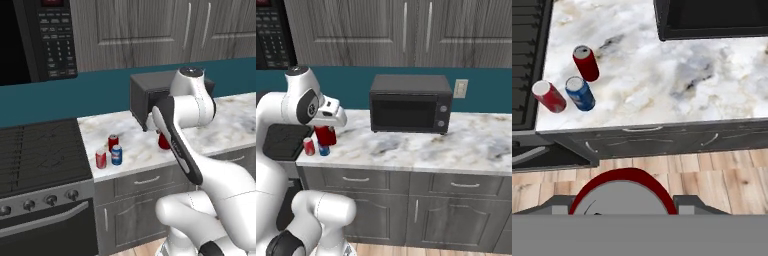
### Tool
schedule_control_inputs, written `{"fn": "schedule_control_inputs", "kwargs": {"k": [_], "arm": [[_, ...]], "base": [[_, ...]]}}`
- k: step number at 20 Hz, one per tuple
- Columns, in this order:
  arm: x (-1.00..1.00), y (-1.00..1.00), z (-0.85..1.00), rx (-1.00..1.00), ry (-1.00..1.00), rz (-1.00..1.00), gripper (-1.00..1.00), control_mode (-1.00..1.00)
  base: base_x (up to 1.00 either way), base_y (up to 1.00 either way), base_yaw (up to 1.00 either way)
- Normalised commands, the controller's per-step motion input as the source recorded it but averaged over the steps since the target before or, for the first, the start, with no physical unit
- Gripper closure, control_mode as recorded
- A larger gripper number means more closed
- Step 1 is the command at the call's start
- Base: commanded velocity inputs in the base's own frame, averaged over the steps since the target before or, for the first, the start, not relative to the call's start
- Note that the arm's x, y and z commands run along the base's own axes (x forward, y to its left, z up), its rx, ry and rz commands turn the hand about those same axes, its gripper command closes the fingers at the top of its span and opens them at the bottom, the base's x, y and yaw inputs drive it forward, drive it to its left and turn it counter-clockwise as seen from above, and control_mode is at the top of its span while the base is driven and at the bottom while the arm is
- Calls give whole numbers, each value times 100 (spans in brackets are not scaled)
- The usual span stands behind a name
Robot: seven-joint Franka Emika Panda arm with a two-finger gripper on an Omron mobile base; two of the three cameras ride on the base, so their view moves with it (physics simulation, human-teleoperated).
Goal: Four empty soda cans are scattered around the kitchen. Gather all the cans and cluster them next to the stove for recycling.
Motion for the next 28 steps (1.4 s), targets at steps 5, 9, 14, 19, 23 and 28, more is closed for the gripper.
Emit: {"fn": "schedule_control_inputs", "kwargs": {"k": [5, 9, 14, 19, 23, 28], "arm": [[8, 2, -47, 2, 2, -3, 100, -100], [8, 0, -44, 1, 0, 0, 100, -100], [18, 1, -41, 0, 0, 0, 100, -100], [36, 1, -28, 0, 0, 0, 100, -100], [30, 6, -20, 0, 0, 1, 100, -100], [36, 12, -15, 0, 7, 4, 100, -100]], "base": [[0, 0, 0], [0, 0, 0], [0, 0, 0], [0, 0, 0], [0, 0, 0], [0, 0, 0]]}}
